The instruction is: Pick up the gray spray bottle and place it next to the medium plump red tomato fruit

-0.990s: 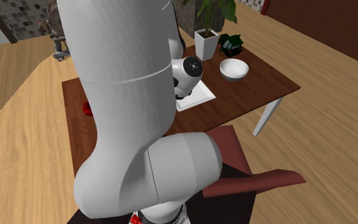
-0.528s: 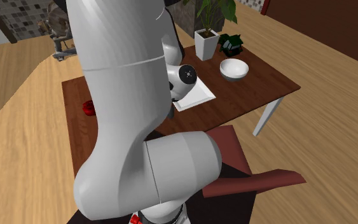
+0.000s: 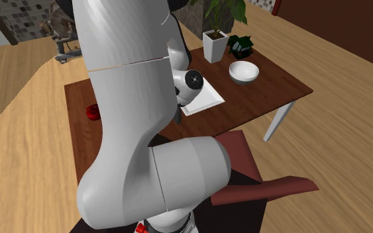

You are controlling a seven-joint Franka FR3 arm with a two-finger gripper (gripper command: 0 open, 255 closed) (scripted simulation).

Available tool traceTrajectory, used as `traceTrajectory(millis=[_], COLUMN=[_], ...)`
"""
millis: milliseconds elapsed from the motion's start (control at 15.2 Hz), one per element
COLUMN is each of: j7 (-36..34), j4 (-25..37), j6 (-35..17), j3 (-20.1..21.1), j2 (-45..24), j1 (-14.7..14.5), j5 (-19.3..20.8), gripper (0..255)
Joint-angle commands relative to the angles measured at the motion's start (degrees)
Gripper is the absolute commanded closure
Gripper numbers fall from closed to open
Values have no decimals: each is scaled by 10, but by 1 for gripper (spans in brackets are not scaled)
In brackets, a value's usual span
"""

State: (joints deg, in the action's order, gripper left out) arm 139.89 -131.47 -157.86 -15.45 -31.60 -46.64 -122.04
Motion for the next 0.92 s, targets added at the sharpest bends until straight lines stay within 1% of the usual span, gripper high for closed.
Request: traceTrajectory(millis=[0, 66, 132, 726, 858], j7=[0, 0, 0, 0, -14], j4=[0, 0, 0, 0, -8], j6=[0, 0, 0, 0, -8], j3=[0, 0, 0, 0, 2], j2=[0, 0, 0, 0, 18], j1=[0, 0, 0, 0, 1], j5=[0, 0, 0, 0, 16], gripper=[0, 0, 255, 255, 255])
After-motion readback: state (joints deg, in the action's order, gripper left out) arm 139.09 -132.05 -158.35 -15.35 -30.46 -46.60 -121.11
